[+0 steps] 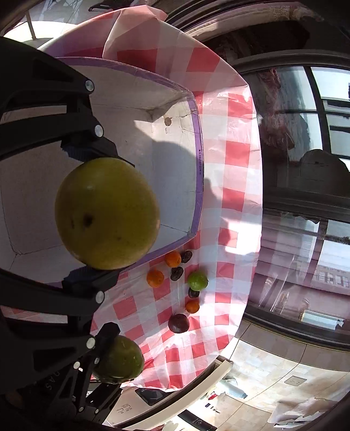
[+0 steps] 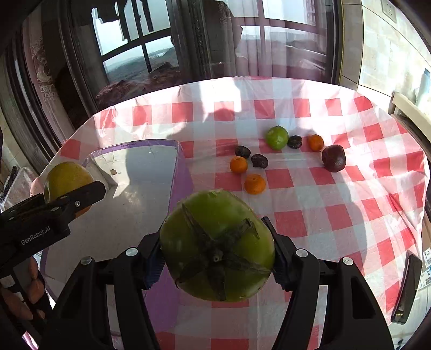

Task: Organize fruits
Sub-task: 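Carry the green tomato and yellow pear over the white box with both tools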

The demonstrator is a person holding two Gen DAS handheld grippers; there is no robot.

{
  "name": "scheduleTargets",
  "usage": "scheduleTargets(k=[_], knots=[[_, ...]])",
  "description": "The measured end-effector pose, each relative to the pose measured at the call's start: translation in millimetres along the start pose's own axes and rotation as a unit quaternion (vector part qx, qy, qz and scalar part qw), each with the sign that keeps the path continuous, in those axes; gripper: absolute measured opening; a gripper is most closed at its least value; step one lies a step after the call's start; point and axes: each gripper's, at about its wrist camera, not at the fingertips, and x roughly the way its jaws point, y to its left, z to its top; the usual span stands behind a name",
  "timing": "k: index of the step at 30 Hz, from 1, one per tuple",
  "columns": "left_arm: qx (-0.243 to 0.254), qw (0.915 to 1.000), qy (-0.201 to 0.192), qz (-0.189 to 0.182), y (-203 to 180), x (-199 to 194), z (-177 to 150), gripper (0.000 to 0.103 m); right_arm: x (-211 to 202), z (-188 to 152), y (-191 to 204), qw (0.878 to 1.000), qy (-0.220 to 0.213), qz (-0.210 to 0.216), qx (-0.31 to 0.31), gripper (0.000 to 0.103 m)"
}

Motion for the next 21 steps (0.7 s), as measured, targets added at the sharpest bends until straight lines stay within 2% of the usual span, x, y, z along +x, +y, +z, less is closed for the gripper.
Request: scheduleTargets(k=[4, 8, 13, 21], knots=[[-0.025, 0.9984, 0.04, 0.031, 46.7, 12.7, -12.0, 0.062, 18.6, 17.0, 54.1, 0.998, 0.044, 0.022, -0.036, 0.063], [-0.02, 0.9933, 0.103, 0.047, 65.8, 32.0, -25.7, 0.062, 46.3, 28.4, 89.3, 0.994, 0.101, 0.042, -0.03, 0.063], [-0.018, 0.9814, 0.18, 0.064, 83.4, 55.8, -44.3, 0.062, 90.8, 29.2, 124.9, 0.984, 0.169, 0.019, -0.058, 0.063], [0.062, 0.9678, 0.235, 0.065, 71.3, 74.9, -60.1, 0.062, 156.4, 5.3, 146.1, 0.954, 0.28, -0.032, -0.1, 0.063]])
